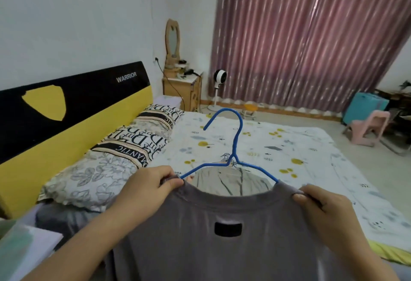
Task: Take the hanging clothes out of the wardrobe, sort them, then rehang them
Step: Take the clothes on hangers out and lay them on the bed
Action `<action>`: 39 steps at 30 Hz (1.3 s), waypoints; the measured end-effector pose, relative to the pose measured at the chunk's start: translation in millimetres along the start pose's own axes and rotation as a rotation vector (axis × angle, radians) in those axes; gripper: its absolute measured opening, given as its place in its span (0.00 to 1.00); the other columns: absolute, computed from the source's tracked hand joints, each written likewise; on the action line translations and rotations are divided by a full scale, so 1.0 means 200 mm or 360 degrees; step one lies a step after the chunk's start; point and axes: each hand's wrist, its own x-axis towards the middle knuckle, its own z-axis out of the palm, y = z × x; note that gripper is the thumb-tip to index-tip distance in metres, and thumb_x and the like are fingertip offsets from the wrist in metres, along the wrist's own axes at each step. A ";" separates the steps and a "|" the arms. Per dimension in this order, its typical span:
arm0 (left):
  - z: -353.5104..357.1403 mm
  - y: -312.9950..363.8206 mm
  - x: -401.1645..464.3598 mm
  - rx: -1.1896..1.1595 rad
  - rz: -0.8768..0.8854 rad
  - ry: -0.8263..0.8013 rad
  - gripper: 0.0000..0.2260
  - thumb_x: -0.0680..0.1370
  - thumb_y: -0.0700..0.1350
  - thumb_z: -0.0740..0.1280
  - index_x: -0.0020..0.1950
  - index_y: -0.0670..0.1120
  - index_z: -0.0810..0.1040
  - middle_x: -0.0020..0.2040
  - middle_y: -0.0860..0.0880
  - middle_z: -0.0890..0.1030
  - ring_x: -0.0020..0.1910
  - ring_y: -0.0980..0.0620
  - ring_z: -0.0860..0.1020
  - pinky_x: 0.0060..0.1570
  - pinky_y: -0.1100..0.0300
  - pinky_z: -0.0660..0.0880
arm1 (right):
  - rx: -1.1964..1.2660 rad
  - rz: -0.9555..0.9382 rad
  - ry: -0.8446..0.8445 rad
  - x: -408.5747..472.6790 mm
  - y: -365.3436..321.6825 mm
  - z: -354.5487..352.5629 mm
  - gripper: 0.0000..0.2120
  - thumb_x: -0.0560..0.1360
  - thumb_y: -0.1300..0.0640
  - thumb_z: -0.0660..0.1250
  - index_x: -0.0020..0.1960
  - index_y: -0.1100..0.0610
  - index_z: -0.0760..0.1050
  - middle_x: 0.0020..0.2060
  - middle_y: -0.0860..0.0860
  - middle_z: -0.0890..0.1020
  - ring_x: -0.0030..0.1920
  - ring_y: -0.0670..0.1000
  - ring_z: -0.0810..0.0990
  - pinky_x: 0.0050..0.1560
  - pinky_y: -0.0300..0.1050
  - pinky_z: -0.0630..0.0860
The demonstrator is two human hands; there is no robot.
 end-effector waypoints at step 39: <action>1.94 -0.56 2.25 -0.0284 -0.0369 -0.0198 0.18 0.75 0.41 0.68 0.30 0.54 0.66 0.27 0.56 0.71 0.31 0.59 0.70 0.31 0.69 0.63 | -0.0824 0.0356 -0.0569 1.86 1.48 1.42 0.08 0.65 0.64 0.72 0.33 0.52 0.78 0.31 0.49 0.78 0.35 0.55 0.76 0.32 0.43 0.61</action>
